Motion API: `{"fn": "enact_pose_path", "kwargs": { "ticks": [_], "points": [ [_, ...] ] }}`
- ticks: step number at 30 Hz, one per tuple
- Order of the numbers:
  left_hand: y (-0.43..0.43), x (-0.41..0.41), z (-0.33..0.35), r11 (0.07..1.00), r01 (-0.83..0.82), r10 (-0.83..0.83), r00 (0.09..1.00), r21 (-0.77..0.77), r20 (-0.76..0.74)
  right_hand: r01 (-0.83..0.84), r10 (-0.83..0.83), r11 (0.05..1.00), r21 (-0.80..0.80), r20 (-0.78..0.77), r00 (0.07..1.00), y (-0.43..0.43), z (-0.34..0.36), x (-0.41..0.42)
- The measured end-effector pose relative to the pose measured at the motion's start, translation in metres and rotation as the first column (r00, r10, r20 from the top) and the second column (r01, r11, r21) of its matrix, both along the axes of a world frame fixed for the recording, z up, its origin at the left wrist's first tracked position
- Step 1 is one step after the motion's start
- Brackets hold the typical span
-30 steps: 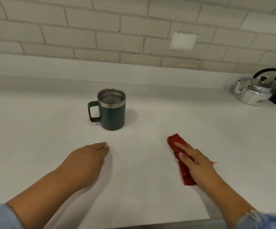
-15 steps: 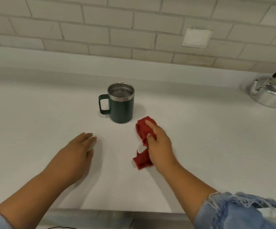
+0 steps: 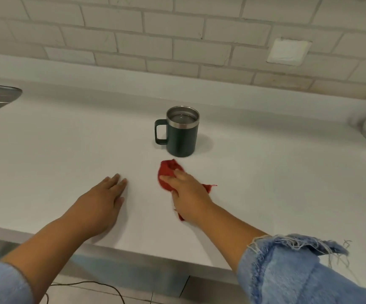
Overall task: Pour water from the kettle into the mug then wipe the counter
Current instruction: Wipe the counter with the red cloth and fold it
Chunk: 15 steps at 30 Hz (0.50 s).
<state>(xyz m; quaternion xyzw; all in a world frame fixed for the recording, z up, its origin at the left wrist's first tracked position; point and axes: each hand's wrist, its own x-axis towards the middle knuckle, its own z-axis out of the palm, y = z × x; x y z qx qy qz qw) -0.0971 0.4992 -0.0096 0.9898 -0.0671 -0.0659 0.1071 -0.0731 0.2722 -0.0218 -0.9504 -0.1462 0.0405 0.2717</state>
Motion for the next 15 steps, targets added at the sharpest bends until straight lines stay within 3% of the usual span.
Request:
{"fn": "enact_pose_path", "kwargs": {
  "ticks": [2, 4, 8, 10, 12, 13, 15],
  "points": [
    [-0.001, 0.001, 0.001, 1.0, 0.002, -0.002, 1.0, 0.006, -0.008, 0.005, 0.034, 0.958, 0.286, -0.134, 0.99, -0.003, 0.01, -0.011],
    [0.0, 0.001, 0.001, 1.0, -0.002, 0.002, 1.0, 0.009, -0.011, 0.155, -0.042, 0.827, 0.541, -0.216, 0.975, -0.016, 0.026, -0.014],
    [-0.002, 0.0, 0.0, 1.0, -0.007, 0.007, 1.0, 0.007, -0.007, 0.38, -0.325, 0.526, 0.761, -0.232, 0.917, -0.079, 0.052, -0.008],
    [-0.003, 0.0, 0.0, 1.0, -0.007, 0.007, 1.0, 0.011, -0.006, 0.488, -0.481, 0.55, 0.678, -0.221, 0.848, -0.118, 0.051, -0.01],
    [-0.002, -0.001, 0.0, 1.0, -0.008, 0.008, 1.0, 0.016, -0.009, 0.575, -0.561, 0.733, 0.364, -0.155, 0.813, -0.146, 0.035, -0.016],
    [-0.003, -0.001, 0.001, 1.0, -0.01, 0.011, 1.0, 0.018, -0.014, 0.533, -0.53, 0.831, 0.16, -0.068, 0.846, -0.153, 0.023, -0.019],
    [-0.003, 0.0, 0.001, 1.0, -0.011, 0.011, 1.0, 0.023, -0.021, 0.435, -0.429, 0.896, -0.09, 0.078, 0.9, -0.153, 0.003, -0.023]
  ]
}}
